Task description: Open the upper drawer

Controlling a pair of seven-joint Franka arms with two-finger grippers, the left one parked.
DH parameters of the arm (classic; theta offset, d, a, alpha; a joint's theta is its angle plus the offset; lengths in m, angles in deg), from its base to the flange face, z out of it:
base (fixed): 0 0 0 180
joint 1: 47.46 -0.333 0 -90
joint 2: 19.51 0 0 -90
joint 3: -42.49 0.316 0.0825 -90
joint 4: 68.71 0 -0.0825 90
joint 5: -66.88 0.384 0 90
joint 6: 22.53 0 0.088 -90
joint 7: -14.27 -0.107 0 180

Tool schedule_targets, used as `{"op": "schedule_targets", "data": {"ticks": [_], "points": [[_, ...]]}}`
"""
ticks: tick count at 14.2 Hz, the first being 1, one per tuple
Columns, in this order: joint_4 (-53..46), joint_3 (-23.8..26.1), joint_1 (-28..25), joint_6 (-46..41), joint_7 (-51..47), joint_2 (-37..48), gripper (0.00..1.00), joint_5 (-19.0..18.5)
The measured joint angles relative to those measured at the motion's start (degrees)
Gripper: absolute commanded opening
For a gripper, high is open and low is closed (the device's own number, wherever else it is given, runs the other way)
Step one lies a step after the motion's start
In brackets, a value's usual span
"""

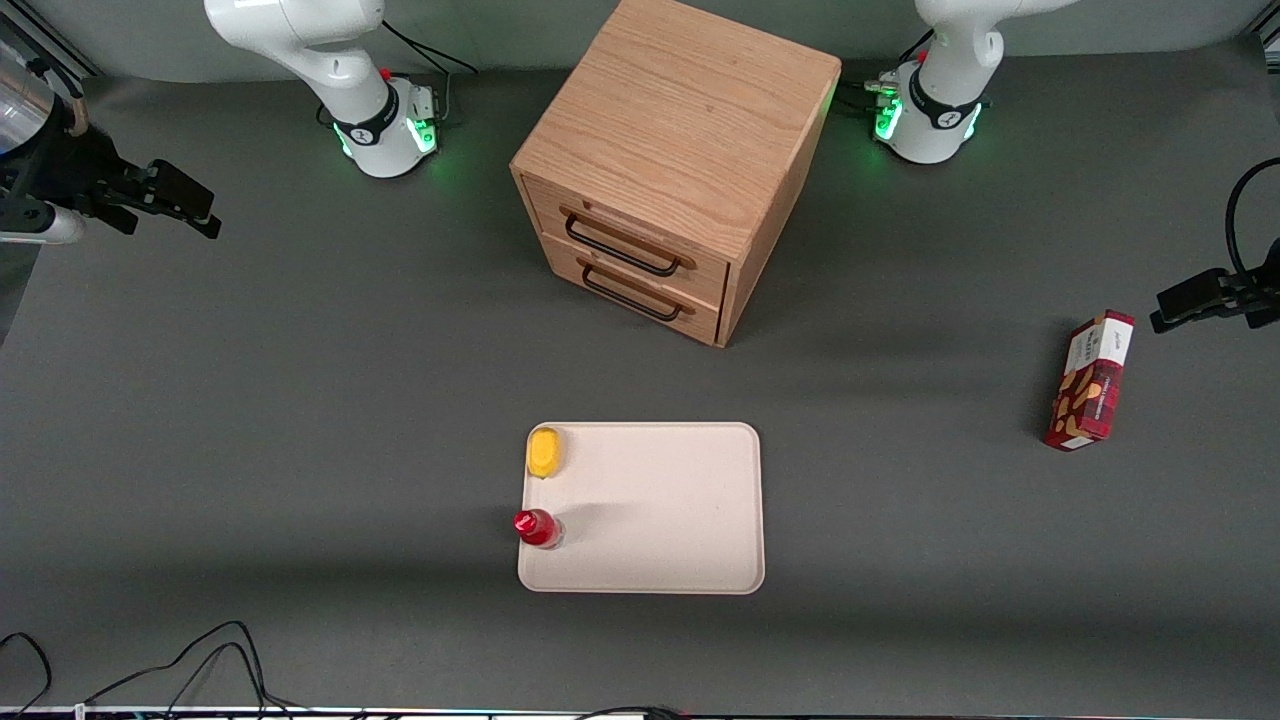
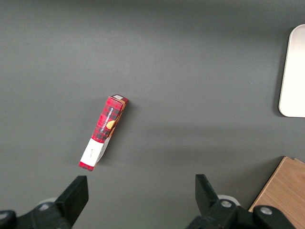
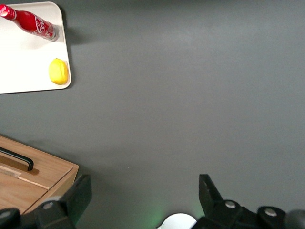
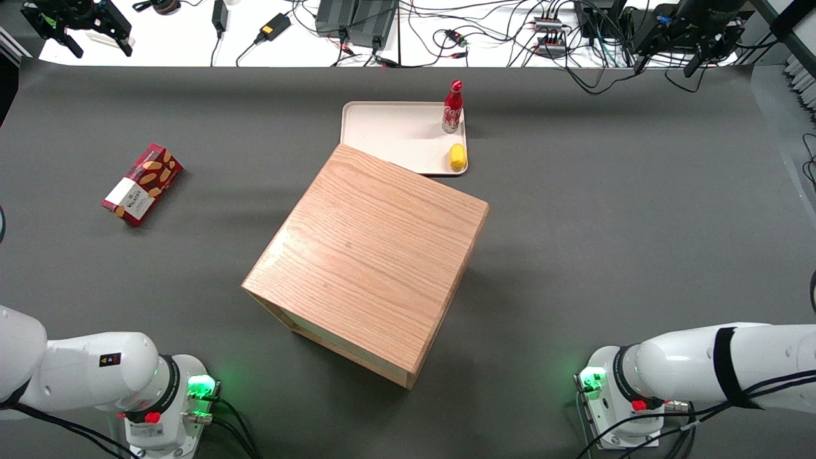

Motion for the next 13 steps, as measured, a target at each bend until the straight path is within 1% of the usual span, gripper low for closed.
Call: {"op": "schedule_targets", "data": {"ticks": [8,10,11,13], "points": [[-1.21,0.0,0.0,-2.6,0.29,0.0,1.0,0.28],[-2.47,0.19,-0.09,-4.59,4.36,0.01,1.0,0.77],[-3.25,0.35,-0.13,-5.12,8.05,0.01,1.0,1.74],[-4.64,0.56,-0.16,-5.21,14.69,-0.07,1.0,5.73]]}}
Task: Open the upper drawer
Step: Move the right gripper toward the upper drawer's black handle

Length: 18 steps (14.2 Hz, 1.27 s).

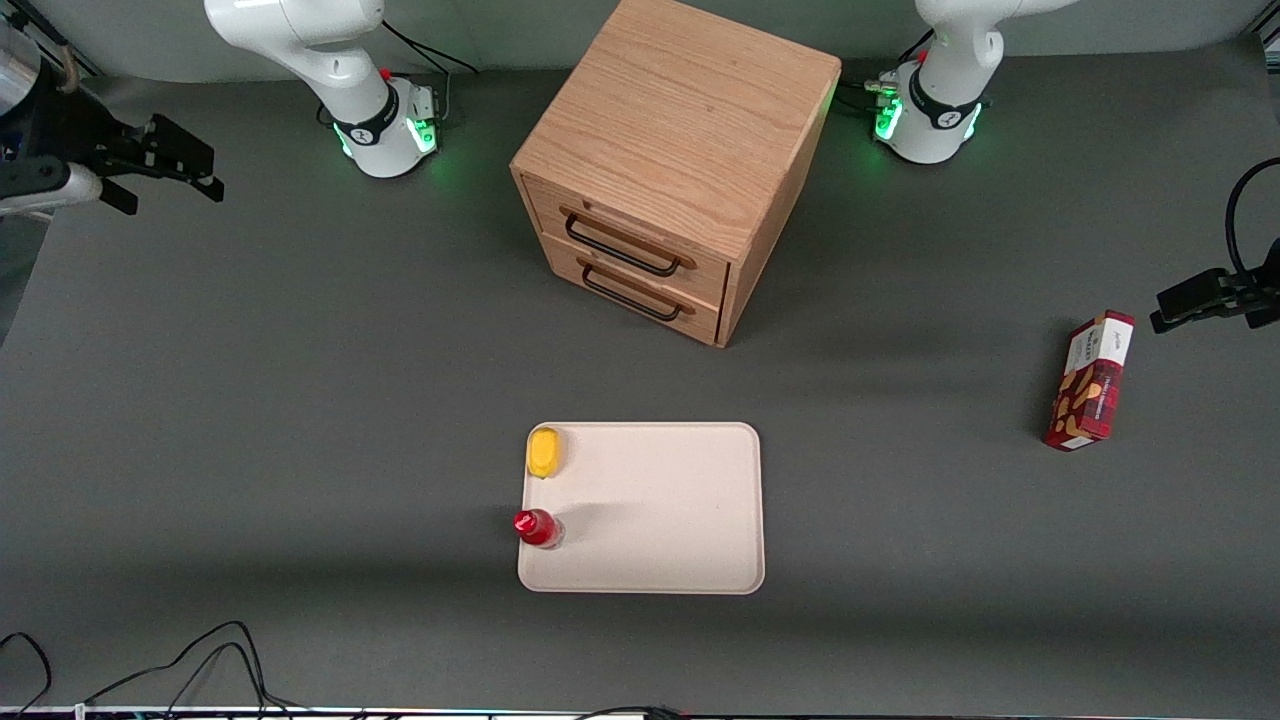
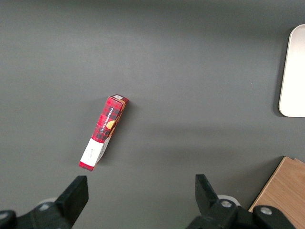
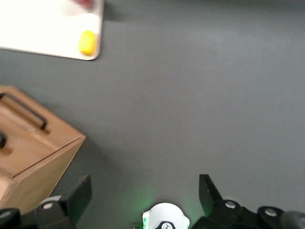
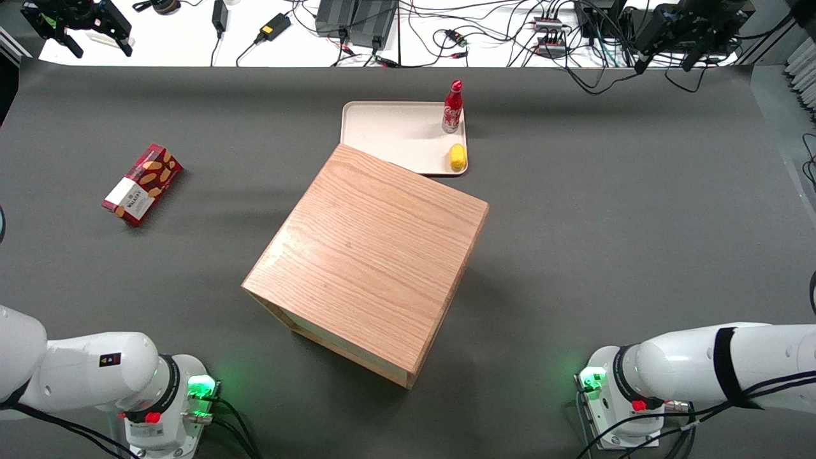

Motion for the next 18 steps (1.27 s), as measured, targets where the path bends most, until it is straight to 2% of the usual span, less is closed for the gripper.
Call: {"op": "schedule_targets", "data": {"ticks": [4,8,10,12,16,18], "points": [[-4.77,2.56,-0.31,-1.88,5.06,-4.09,1.0,10.28],[-9.42,7.77,-0.67,-2.01,20.63,-12.26,1.0,14.54],[-10.93,9.1,-0.64,-1.91,24.42,-16.14,1.0,17.51],[-11.73,11.99,-0.59,-0.35,25.28,-19.84,1.0,18.67],[-11.86,19.37,-0.93,7.06,25.28,-27.88,1.0,18.7],[-11.86,21.16,-1.47,10.71,25.28,-31.66,1.0,18.66]]}}
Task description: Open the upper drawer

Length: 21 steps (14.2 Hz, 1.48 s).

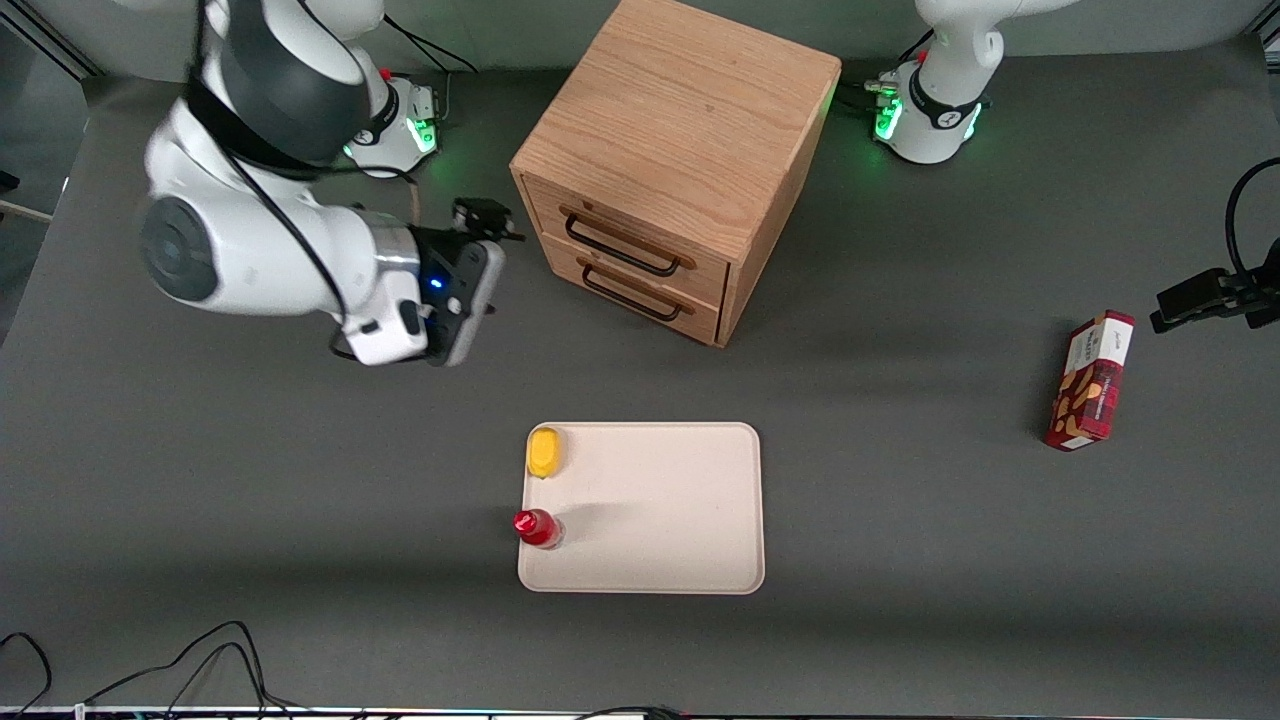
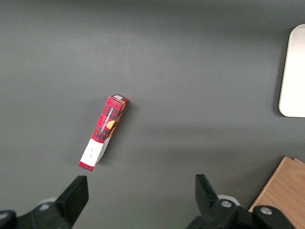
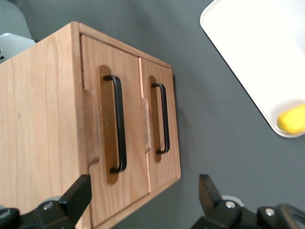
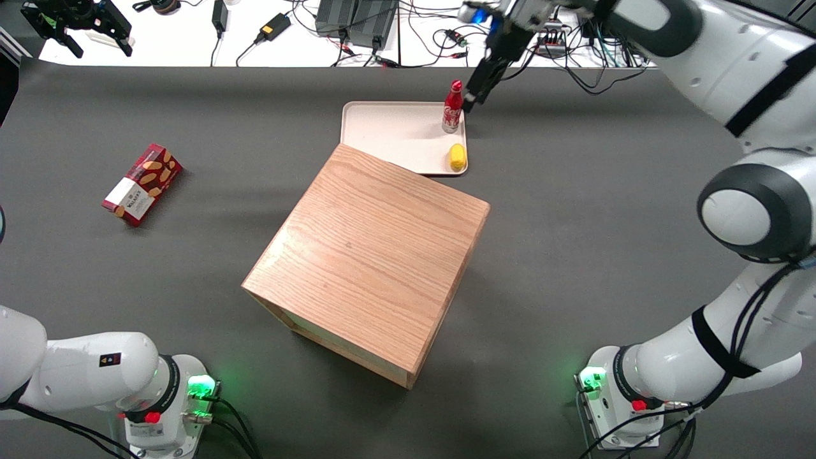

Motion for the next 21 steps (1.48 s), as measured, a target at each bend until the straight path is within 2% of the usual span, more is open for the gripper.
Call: {"op": "schedule_targets", "data": {"ticks": [6,12,21], "points": [[1.96,2.8,-2.29,8.49,-0.88,-6.09,1.0,-0.97],[9.33,7.14,-2.45,15.42,-1.77,-5.85,1.0,-1.24],[13.93,8.43,-2.4,19.83,-1.87,-4.49,1.0,-1.26]]}}
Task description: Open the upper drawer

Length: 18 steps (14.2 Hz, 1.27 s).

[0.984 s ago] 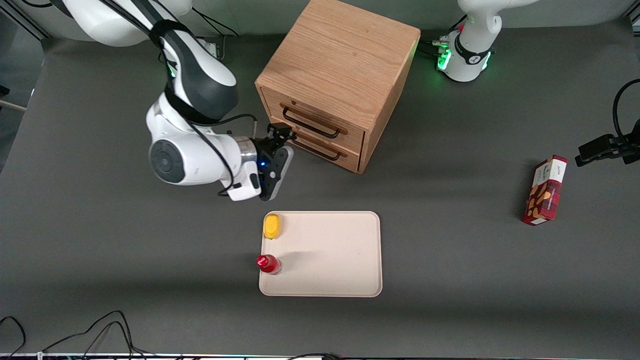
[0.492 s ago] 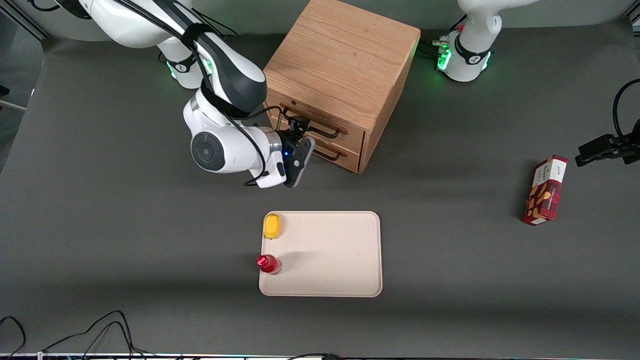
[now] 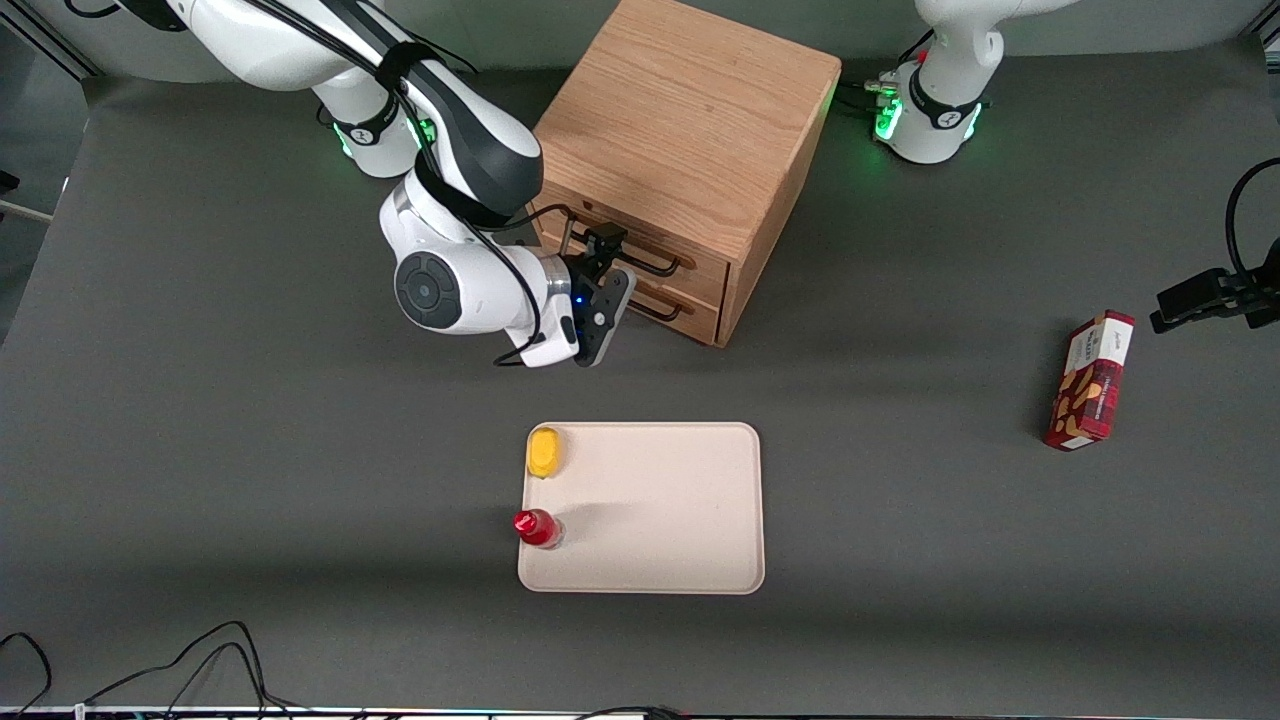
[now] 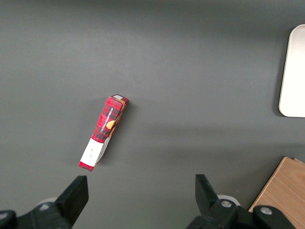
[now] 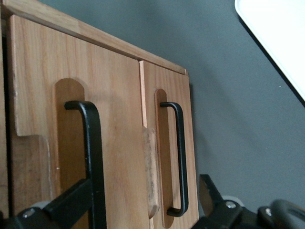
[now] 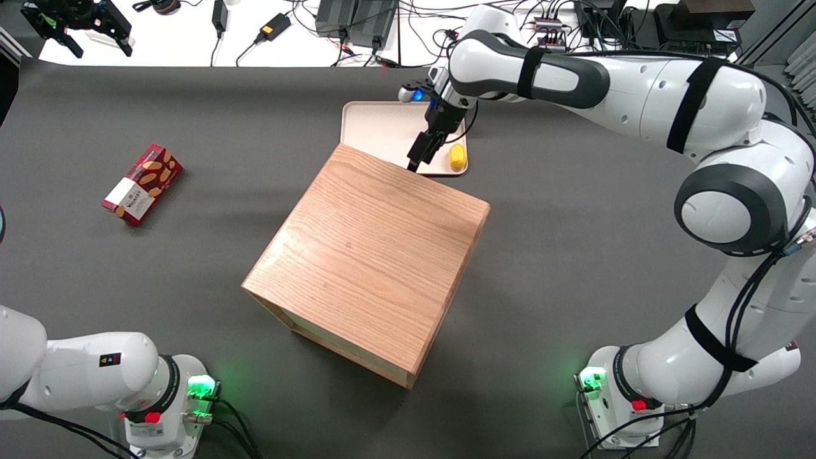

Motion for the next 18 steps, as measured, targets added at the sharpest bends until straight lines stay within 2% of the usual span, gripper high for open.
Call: {"op": "schedule_targets", "data": {"ticks": [5,14,18], "points": [[0.52,2.01,0.3,0.19,-2.84,0.54,1.0,-0.03],[0.96,1.63,1.64,0.67,-3.07,0.55,1.0,-0.72],[-0.15,1.58,1.76,1.1,-3.07,-0.15,1.0,-3.22]]}}
